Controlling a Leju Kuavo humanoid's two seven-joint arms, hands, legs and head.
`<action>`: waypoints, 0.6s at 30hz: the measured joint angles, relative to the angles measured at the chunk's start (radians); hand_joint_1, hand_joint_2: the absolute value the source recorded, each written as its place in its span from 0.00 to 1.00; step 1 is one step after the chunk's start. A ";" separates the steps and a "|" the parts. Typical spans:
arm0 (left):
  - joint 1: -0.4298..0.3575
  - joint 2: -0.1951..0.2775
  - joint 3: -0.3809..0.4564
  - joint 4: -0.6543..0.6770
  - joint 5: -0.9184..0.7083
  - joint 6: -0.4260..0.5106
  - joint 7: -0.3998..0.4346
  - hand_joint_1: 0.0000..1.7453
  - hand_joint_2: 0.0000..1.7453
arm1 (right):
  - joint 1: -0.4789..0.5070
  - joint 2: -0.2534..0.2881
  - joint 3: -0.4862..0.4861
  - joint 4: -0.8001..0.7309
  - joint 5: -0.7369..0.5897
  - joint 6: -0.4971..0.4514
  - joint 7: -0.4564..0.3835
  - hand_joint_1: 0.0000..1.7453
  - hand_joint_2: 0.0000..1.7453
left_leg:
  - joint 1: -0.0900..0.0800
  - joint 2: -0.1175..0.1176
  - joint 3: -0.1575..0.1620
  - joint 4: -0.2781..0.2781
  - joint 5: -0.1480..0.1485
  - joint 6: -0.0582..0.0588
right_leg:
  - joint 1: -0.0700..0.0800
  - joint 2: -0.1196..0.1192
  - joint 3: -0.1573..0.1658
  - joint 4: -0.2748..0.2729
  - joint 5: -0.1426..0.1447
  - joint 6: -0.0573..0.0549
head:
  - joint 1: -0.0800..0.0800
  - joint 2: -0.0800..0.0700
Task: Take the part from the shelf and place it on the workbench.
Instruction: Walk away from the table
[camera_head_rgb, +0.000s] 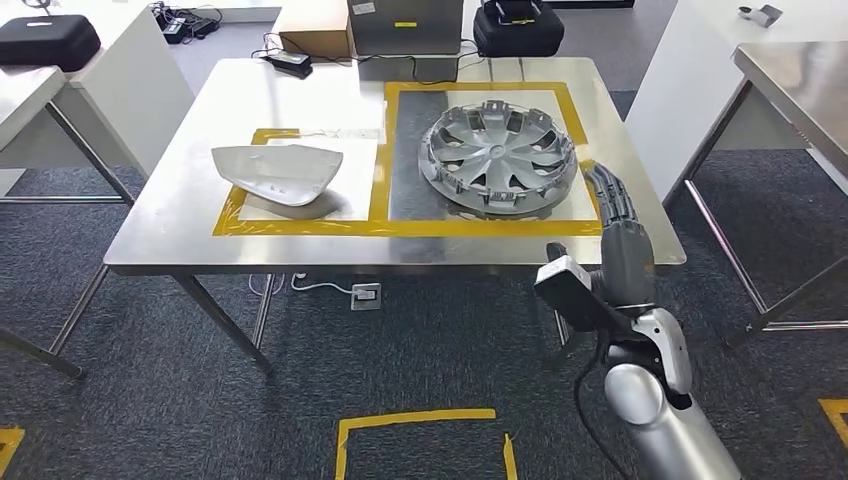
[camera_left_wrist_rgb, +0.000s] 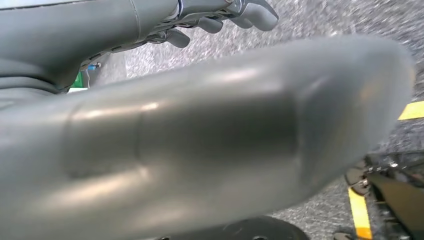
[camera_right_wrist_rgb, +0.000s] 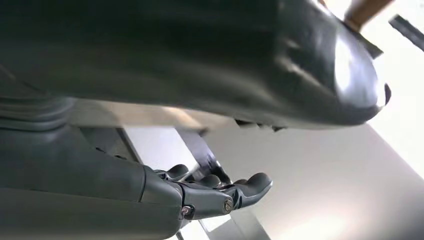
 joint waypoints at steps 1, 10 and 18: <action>0.004 0.000 0.005 0.000 0.001 0.000 0.003 0.00 0.00 | -0.002 0.000 -0.006 0.051 -0.037 0.044 0.004 0.00 0.00 | 0.002 -0.002 -0.009 0.013 -0.020 -0.004 | -0.001 -0.002 -0.009 -0.003 0.011 -0.009 | 0.000 0.000; 0.013 0.003 0.012 0.000 -0.036 -0.012 0.051 0.00 0.00 | -0.031 0.020 -0.097 0.831 -0.219 0.173 0.116 0.00 0.00 | 0.000 -0.017 0.079 0.119 -0.116 0.004 | 0.005 -0.021 -0.117 0.001 0.105 -0.009 | 0.000 0.000; 0.017 0.019 0.018 0.000 -0.045 -0.010 0.013 0.00 0.00 | 0.089 0.059 -0.258 1.189 -0.401 0.230 0.496 0.00 0.00 | -0.009 -0.017 0.122 -0.029 -0.092 0.054 | -0.004 -0.014 -0.161 0.077 0.037 0.037 | 0.001 0.000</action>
